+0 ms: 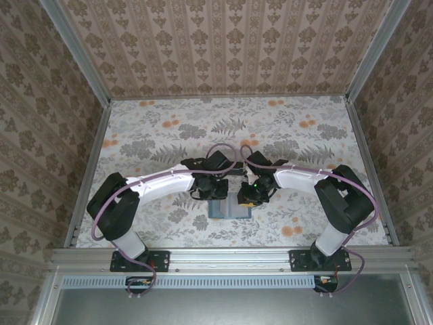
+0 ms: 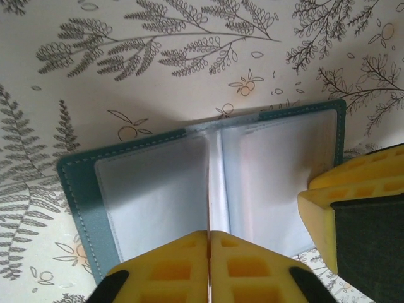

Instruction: Take the credit cards out of the card holder

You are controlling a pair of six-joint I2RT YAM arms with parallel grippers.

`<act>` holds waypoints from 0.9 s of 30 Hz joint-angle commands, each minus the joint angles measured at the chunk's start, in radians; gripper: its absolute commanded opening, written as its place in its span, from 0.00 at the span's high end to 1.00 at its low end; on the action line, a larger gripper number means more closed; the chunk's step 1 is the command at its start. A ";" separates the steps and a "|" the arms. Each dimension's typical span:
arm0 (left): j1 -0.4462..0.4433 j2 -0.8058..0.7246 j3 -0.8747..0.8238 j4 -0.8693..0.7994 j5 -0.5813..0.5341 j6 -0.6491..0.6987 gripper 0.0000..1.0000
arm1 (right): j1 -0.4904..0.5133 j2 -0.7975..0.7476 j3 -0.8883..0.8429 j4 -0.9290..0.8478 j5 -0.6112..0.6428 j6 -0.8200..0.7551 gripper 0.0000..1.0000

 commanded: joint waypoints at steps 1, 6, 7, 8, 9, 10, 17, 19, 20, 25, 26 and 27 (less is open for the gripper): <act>-0.013 0.020 0.026 -0.009 0.021 -0.002 0.88 | 0.003 0.002 0.003 -0.070 0.053 -0.016 0.76; -0.032 0.019 0.026 -0.012 0.022 -0.020 0.86 | 0.003 0.001 0.005 -0.072 0.053 -0.019 0.76; -0.036 0.019 0.027 -0.016 0.022 -0.021 0.86 | 0.003 0.002 0.005 -0.071 0.053 -0.018 0.76; -0.040 0.020 0.028 -0.016 0.020 -0.024 0.86 | 0.003 0.002 0.004 -0.069 0.051 -0.019 0.76; -0.043 0.019 0.027 -0.017 0.017 -0.027 0.86 | 0.003 0.002 0.003 -0.067 0.051 -0.017 0.76; -0.044 0.020 0.026 -0.017 0.014 -0.030 0.85 | 0.003 0.002 0.003 -0.066 0.050 -0.017 0.76; -0.053 0.039 0.027 -0.010 0.026 -0.038 0.85 | 0.003 0.002 0.001 -0.067 0.051 -0.020 0.76; -0.055 0.050 0.030 -0.011 0.028 -0.040 0.86 | 0.003 0.002 0.001 -0.067 0.051 -0.022 0.76; -0.056 0.052 0.032 -0.010 0.028 -0.040 0.86 | 0.003 0.002 0.002 -0.066 0.051 -0.021 0.76; -0.058 0.065 0.031 -0.006 0.031 -0.043 0.89 | 0.003 0.002 0.000 -0.064 0.050 -0.020 0.76; -0.058 0.065 0.031 -0.006 0.031 -0.043 0.89 | 0.003 0.002 -0.001 -0.064 0.050 -0.020 0.76; -0.058 0.063 0.032 -0.006 0.030 -0.044 0.90 | 0.003 0.000 -0.001 -0.064 0.051 -0.020 0.76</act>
